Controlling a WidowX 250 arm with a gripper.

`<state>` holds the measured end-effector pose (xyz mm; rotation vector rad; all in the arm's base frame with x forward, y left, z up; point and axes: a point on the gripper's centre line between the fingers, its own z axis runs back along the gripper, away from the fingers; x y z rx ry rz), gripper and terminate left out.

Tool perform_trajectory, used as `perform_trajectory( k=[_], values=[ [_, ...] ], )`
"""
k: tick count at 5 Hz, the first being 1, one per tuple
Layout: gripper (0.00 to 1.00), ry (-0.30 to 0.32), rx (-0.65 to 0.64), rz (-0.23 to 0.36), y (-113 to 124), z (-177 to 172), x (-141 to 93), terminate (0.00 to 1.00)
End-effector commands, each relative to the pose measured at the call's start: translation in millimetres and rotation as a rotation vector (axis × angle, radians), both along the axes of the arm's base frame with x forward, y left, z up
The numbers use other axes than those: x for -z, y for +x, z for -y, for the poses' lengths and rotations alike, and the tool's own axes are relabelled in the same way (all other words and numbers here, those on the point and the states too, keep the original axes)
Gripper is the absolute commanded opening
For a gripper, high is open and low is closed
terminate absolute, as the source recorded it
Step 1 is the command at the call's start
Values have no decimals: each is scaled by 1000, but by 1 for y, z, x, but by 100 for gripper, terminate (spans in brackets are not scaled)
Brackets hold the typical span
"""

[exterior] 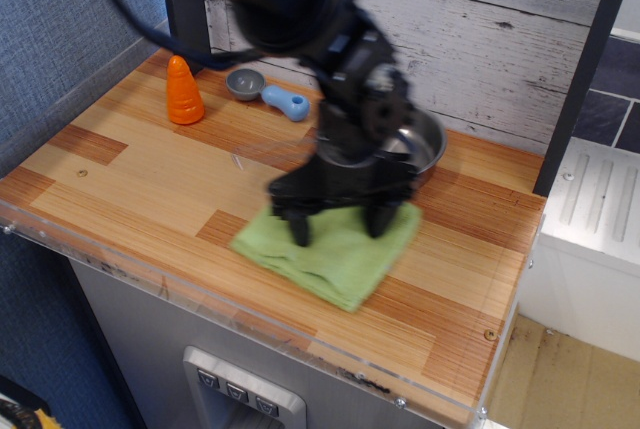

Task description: Slide the green cloth right to the edge of the counter.

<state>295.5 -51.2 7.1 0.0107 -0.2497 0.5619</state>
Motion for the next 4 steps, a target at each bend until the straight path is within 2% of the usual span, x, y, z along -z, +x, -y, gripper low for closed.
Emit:
perform_trajectory(
  k=[1,4],
  values=[
    [100,-29,103,-22,-12,48,7,0],
    [100,-40,184,-22,-10,78,6,0]
  ],
)
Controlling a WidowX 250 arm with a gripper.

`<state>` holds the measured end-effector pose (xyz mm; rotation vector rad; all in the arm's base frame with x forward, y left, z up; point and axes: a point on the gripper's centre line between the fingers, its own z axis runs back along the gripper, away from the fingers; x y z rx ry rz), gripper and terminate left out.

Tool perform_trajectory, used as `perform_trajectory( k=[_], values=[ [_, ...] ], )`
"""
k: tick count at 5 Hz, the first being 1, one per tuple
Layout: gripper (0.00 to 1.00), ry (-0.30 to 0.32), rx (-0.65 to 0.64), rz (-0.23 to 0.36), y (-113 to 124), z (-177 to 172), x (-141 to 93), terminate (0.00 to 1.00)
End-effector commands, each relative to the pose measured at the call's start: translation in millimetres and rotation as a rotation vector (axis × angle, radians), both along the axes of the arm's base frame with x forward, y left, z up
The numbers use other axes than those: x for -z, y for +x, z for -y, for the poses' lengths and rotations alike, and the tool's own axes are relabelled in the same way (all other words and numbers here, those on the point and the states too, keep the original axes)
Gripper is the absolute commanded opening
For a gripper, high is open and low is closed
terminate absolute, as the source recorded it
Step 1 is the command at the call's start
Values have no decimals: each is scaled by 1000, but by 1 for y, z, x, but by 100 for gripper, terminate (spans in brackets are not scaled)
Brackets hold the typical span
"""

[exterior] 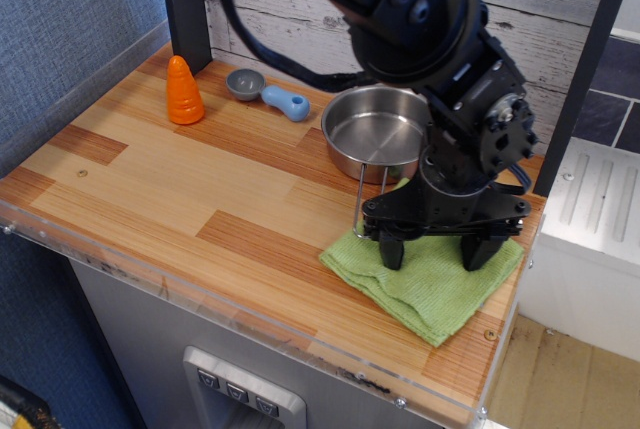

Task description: Slide the green cloth right to the edge of the counter.

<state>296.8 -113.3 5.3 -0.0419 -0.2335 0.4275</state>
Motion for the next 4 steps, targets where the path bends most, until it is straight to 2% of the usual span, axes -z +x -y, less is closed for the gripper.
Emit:
perform_trajectory(
  k=[1,2,3,4],
  values=[
    [100,4,45,-6,-9,15,-4,0],
    [100,38,30,14,-4,6,-22,0],
    [100,60,1,78,3,-6,-53,0],
    [100,52,-22,136,1,-11,-82,0]
  ],
)
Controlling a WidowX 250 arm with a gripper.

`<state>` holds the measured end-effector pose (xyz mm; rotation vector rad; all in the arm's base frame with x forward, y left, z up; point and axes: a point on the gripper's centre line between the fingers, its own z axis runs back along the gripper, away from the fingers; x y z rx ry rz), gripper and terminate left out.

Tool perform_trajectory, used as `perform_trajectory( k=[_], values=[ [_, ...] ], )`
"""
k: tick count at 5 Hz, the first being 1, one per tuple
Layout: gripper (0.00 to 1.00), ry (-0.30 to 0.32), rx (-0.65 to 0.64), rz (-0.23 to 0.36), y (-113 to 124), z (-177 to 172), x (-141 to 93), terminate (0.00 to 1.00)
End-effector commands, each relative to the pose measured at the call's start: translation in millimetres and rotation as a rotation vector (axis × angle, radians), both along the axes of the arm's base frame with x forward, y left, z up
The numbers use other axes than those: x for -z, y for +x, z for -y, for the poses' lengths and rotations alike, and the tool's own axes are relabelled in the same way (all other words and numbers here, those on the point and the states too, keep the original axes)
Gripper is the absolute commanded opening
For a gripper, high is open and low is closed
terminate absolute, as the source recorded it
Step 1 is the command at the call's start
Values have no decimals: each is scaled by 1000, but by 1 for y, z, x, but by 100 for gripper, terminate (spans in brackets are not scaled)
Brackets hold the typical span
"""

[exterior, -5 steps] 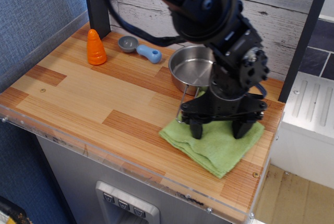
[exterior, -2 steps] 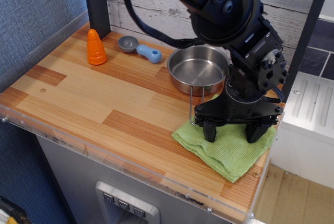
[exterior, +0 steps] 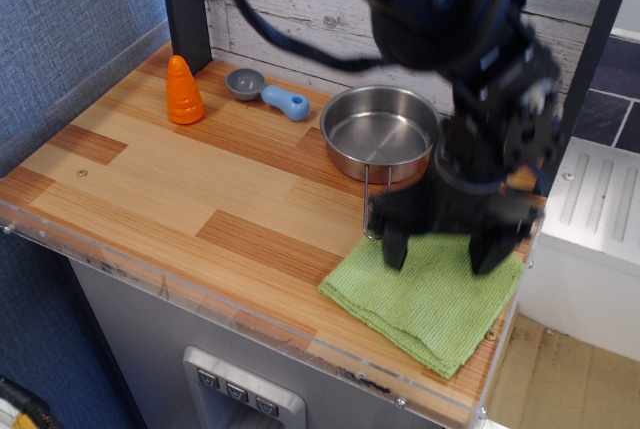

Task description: Slide the green cloth right to the edge of the counter.

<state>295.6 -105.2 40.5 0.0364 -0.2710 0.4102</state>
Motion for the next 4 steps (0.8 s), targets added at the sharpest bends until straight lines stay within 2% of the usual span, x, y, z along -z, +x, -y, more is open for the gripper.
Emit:
perform_trajectory(
  k=[1,2,3,4],
  values=[
    [100,-28,-17,155,-3,-2,-63,0],
    [100,-53,-5,211,-8,-1,-78,0],
    [100,-53,-5,211,-8,-1,-78,0],
    [100,-53,-5,211,-8,-1,-78,100]
  ],
)
